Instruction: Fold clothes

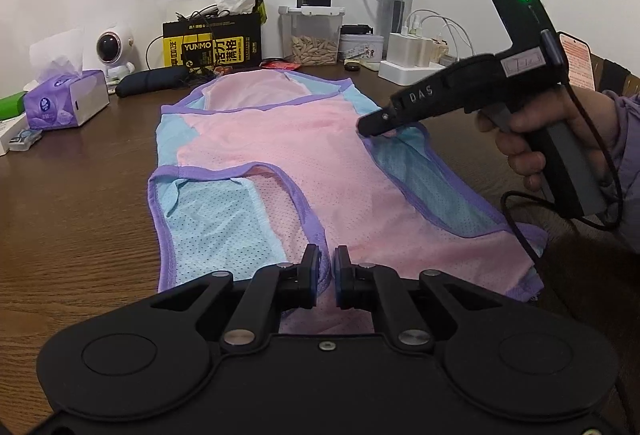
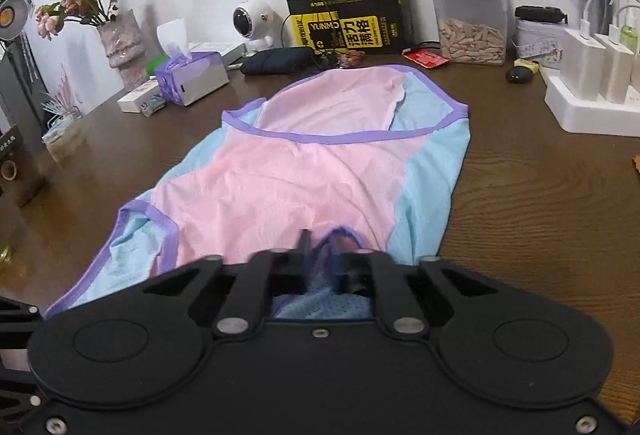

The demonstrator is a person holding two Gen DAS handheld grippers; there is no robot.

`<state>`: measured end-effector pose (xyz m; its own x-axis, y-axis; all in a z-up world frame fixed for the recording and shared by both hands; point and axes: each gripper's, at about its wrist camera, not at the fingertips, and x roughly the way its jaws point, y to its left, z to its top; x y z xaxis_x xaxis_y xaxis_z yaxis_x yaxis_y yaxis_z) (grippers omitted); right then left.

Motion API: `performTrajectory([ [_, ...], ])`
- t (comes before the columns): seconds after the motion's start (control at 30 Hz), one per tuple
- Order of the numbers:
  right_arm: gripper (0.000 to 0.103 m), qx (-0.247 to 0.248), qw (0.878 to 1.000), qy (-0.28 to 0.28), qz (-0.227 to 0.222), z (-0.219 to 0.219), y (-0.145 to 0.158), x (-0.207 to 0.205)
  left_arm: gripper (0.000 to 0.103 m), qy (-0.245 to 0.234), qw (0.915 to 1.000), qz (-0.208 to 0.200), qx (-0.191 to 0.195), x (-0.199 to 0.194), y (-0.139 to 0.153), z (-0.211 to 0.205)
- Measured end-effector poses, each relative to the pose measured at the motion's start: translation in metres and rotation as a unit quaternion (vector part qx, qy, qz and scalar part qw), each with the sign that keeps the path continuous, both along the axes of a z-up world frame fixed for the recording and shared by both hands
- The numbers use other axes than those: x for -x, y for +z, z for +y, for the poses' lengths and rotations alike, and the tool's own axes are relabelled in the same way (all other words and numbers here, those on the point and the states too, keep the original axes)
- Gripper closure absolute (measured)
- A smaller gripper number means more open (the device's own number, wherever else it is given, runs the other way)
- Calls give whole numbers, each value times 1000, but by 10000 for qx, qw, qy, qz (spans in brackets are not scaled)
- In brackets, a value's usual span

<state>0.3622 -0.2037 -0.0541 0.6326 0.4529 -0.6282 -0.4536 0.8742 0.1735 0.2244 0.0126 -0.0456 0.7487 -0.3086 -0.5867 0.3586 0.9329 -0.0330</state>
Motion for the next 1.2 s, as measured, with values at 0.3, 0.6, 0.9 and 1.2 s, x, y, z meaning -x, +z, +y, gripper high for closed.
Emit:
performTrajectory([
  [0.3,69,1342,9812,904,-1048,5,19,29,94,22,10000,7,7,1,0,-2],
  [0.6,85,2108,9560,1699,-1127,28,7,3,94,60,10000,23,30,2,-1,0],
  [0.9,94,1625,9636,1712,-1253,0,-1,40,94,72,10000,25,49,4,-1,1],
  [1.2,50,898,9760,1212,-1570,-38,37,136,31,18,9989,-329,320,34,22,40],
])
